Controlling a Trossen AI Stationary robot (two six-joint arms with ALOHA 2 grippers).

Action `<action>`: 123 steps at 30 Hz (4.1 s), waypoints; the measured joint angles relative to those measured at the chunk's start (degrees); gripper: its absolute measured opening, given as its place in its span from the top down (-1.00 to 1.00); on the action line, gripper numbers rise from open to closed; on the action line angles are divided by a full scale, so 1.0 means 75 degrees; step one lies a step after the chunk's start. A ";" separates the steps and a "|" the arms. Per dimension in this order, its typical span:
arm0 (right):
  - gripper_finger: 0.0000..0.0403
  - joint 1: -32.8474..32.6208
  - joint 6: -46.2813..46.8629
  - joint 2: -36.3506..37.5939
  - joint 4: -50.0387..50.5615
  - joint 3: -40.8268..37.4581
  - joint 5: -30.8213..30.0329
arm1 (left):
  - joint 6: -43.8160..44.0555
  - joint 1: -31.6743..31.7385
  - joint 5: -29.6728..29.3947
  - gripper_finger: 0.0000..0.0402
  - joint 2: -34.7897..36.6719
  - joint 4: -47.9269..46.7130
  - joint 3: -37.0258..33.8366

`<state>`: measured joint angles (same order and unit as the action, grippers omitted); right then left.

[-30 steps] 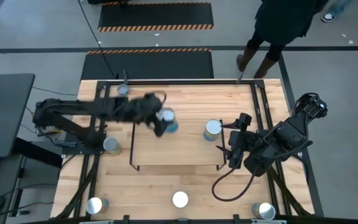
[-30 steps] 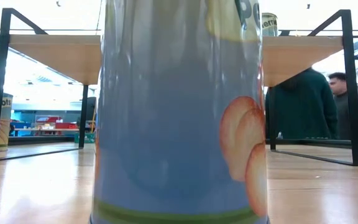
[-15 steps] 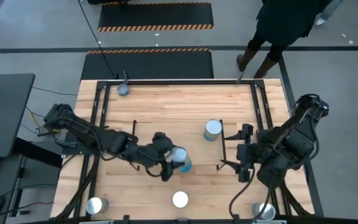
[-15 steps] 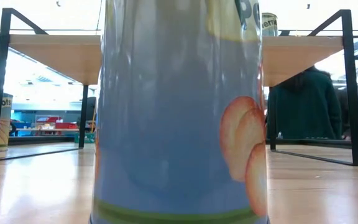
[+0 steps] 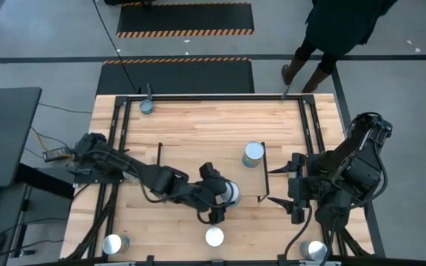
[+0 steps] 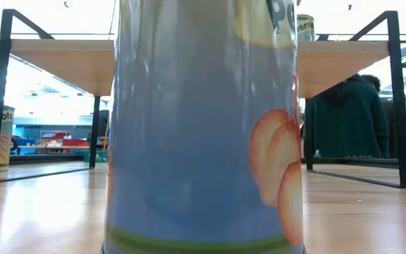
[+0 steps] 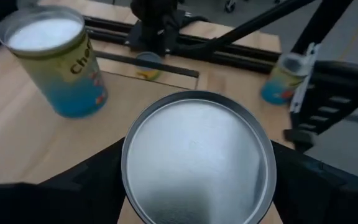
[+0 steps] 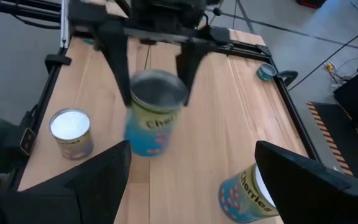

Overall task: Pick and place cans onto a shelf
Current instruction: Put the canned cherries on the shelf aligned with the other canned cherries

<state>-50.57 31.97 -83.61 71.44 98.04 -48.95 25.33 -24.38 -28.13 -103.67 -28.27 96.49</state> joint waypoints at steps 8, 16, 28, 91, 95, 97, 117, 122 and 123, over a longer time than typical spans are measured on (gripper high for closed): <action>-0.74 0.0001 0.0144 0.0000 0.0029 0.0000 0.0028 | -0.0566 0.0546 -0.0041 -0.66 -0.0039 0.0205 0.0006; -0.74 0.0001 0.0152 0.0000 0.0029 0.0000 0.0087 | -0.0871 0.0928 0.0699 -0.67 -0.0045 0.0195 -0.0181; -0.74 0.0001 0.0152 0.0000 0.0029 0.0000 0.0282 | -0.1207 0.1266 0.1528 -0.68 -0.0045 0.0508 -0.0181; -0.74 0.0005 0.0311 -0.0003 0.0055 0.0000 0.0381 | -0.2790 0.0895 -0.0674 -0.41 -0.0162 -0.0016 -0.0052; -0.74 0.0166 0.0277 -0.0086 0.0052 0.0000 -0.0213 | -0.3011 0.0914 -0.1363 -0.41 -0.0147 -0.0281 -0.0061; -0.74 0.0392 0.0108 -0.0257 0.0045 0.0000 -0.0290 | -0.2982 0.0839 -0.1622 -0.41 -0.0005 -0.0450 -0.0061; -0.74 0.2479 -0.1613 -0.0976 -0.0383 -0.0054 0.2102 | -0.1058 0.0457 -0.1523 -0.41 0.1501 -0.4476 -0.0055; -0.74 0.2870 -0.1671 -0.0968 -0.0428 -0.0444 0.2702 | -0.1050 0.0293 -0.1234 -0.41 0.1476 -0.4444 -0.0061; -0.74 0.2946 -0.1678 -0.0968 -0.0467 -0.0541 0.2826 | -0.1051 0.0255 -0.1234 -0.41 0.1476 -0.4460 -0.0061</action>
<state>-28.47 19.38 -90.87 67.94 93.98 -27.75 17.45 -22.47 -37.39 -92.60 -61.72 96.03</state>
